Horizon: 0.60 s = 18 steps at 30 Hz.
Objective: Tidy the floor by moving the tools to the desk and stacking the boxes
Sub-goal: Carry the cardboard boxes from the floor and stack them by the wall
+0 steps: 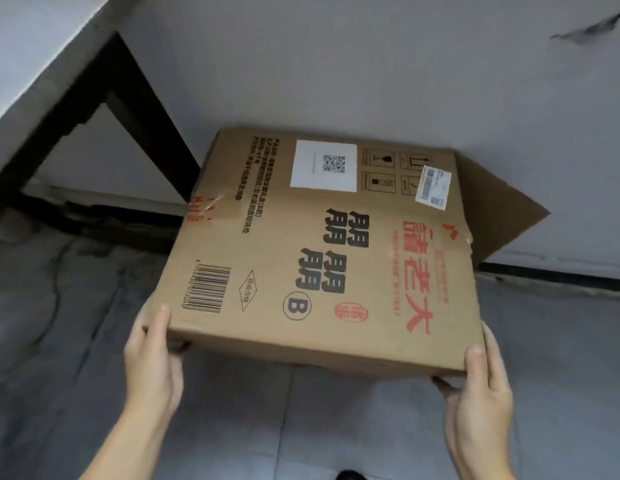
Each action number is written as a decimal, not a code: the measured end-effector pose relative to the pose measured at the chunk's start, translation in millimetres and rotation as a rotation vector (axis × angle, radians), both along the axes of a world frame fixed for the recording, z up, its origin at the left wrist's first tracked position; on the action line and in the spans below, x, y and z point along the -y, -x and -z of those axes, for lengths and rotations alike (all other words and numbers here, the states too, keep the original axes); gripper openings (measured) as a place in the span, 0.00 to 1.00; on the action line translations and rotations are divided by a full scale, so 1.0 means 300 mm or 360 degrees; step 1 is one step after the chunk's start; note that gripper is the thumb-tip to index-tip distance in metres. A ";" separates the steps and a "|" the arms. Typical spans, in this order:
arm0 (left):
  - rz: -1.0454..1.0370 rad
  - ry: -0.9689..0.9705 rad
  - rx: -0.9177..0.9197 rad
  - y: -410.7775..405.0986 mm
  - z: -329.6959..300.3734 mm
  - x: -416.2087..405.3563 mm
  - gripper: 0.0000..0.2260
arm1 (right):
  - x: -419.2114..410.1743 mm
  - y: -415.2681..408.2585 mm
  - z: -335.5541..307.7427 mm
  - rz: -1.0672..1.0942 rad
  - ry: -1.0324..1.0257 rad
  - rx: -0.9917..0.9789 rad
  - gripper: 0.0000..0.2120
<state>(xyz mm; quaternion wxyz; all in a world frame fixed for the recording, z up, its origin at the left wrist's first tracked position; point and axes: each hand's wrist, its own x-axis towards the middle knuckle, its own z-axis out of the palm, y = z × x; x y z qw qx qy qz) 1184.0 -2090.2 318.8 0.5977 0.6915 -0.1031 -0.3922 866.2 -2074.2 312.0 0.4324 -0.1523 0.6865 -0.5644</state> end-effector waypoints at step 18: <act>0.0059 -0.0443 0.0051 -0.012 -0.082 -0.039 0.28 | -0.058 0.011 -0.062 -0.0736 -0.0378 -0.0191 0.23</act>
